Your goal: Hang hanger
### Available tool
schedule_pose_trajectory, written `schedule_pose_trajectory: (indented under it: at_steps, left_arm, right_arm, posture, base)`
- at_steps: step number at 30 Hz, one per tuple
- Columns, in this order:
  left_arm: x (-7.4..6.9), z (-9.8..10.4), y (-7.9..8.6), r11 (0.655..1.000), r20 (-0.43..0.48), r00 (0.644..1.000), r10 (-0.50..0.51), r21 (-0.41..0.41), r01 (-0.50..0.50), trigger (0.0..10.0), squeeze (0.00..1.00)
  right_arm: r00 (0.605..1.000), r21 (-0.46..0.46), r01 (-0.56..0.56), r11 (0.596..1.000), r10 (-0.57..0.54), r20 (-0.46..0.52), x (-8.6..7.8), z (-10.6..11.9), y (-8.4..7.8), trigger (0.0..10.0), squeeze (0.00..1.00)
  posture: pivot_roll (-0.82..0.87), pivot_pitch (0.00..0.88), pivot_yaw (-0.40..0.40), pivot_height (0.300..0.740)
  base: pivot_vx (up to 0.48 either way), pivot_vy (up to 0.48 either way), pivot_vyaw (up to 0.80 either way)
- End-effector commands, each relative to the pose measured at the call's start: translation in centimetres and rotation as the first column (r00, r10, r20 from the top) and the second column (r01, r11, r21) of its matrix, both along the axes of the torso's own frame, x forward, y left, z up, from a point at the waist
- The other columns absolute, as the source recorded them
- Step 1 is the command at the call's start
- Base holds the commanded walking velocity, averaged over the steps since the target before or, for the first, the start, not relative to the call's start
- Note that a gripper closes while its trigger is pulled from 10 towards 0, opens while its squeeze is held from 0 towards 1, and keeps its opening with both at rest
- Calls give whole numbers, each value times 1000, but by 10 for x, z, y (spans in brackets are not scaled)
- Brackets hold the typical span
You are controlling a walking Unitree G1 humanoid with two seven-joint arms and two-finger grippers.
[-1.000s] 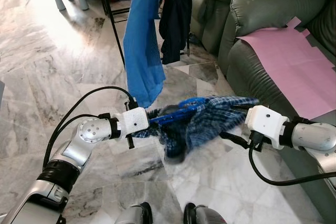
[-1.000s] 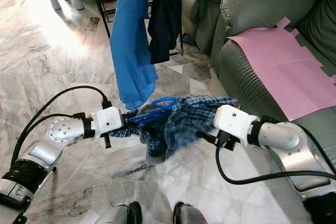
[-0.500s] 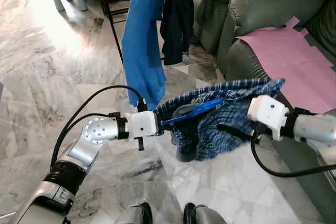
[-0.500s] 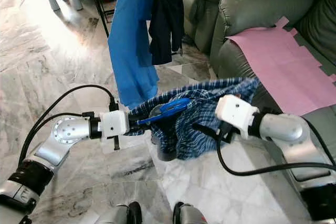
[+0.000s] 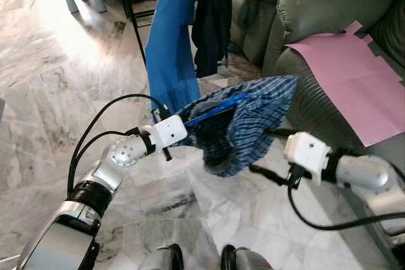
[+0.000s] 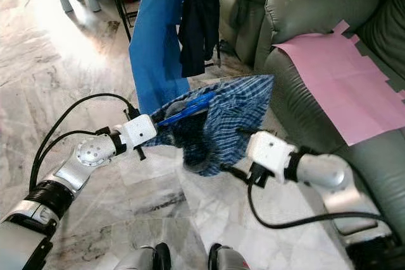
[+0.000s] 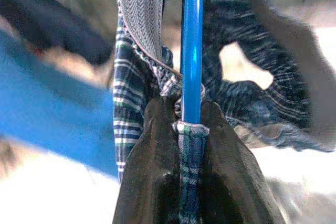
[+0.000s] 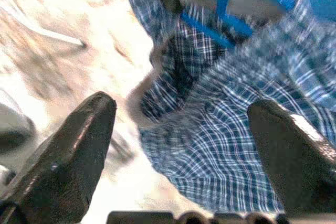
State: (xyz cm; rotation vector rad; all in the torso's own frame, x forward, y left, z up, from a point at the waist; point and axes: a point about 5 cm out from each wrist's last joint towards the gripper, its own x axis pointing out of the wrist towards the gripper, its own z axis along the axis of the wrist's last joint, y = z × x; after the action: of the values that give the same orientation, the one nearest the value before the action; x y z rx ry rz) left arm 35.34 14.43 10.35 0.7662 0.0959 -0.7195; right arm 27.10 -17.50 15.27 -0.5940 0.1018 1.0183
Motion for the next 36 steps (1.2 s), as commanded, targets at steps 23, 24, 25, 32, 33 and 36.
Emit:
schedule_pose_trajectory:
  at_steps: [23,24,25,32,33,36]
  left_arm:
    - [-28,-23,-8,945,-89,944,-318,51,323,0,0]
    - [-28,-21,-10,943,-85,941,-327,43,331,0,0]
    - [-27,-17,-14,935,-62,934,-352,32,354,0,0]
    - [-30,4,-35,875,38,876,-482,-34,483,0,0]
    - [-31,6,-36,871,42,872,-488,-40,489,0,0]
    - [-30,14,-41,854,60,855,-515,-54,518,0,0]
  right_arm:
    - [979,-164,92,982,-59,193,10,-1,-33,10000,0]
    - [980,-152,90,984,-61,188,14,1,-33,10000,0]
    - [982,-134,86,987,-62,176,18,4,-34,10000,0]
    - [997,-161,-9,987,21,78,31,-5,-29,10000,0]
    - [998,-162,-20,987,31,62,33,-6,-28,10000,0]
    - [997,-172,-68,983,71,8,42,-7,-25,10000,0]
  posture:
    - [-131,70,74,740]
    - [-131,70,72,740]
    - [-128,73,60,740]
    - [-118,99,44,740]
    - [-116,101,42,740]
    - [-109,101,37,740]
  base:
    - [0,0,0]
    - [0,0,0]
    - [0,0,0]
    - [0,0,0]
    - [0,0,0]
    - [0,0,0]
